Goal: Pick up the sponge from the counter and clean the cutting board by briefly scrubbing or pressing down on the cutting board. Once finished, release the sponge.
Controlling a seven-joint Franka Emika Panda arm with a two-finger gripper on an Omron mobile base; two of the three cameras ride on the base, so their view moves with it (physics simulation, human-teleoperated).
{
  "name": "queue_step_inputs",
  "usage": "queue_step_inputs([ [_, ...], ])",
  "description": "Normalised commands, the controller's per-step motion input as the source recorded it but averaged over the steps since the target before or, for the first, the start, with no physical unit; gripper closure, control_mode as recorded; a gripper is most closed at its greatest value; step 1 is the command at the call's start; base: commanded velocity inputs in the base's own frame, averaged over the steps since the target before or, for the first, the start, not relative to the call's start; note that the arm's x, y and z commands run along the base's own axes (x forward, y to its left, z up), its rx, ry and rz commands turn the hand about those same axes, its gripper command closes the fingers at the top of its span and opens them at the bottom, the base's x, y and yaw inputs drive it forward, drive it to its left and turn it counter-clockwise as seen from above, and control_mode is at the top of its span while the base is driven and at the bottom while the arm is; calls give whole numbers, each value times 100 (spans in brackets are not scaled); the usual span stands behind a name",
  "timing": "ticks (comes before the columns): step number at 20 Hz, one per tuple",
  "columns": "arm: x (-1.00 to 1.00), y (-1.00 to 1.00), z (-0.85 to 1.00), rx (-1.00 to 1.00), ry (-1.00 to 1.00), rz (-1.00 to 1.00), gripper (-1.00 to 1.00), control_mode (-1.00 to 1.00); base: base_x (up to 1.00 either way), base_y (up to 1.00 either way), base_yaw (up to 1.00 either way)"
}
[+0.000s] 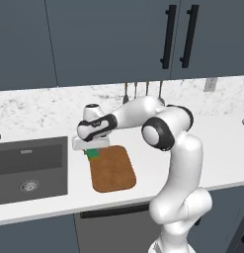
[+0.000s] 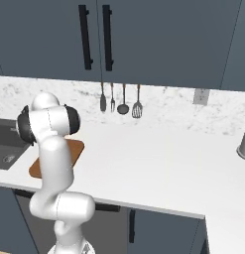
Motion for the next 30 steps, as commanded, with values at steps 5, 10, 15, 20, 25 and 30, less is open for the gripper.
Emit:
queue_step_inputs([
  [5, 9, -14, -38, -2, 0, 0, 100, -100, 0, 0, 0],
  [10, 0, -33, -21, 0, 0, 0, 100, -100, 0, 0, 0],
  [15, 0, -59, -16, 2, 0, 0, 100, -100, 0, 0, 0],
  [20, 0, -77, -2, 2, 0, 0, 100, -100, 0, 0, 0],
  [25, 0, -83, -7, 4, 0, 0, 100, -100, 0, 0, 0],
  [30, -9, -72, -21, 1, 0, 0, 100, -100, 0, 0, 0],
])
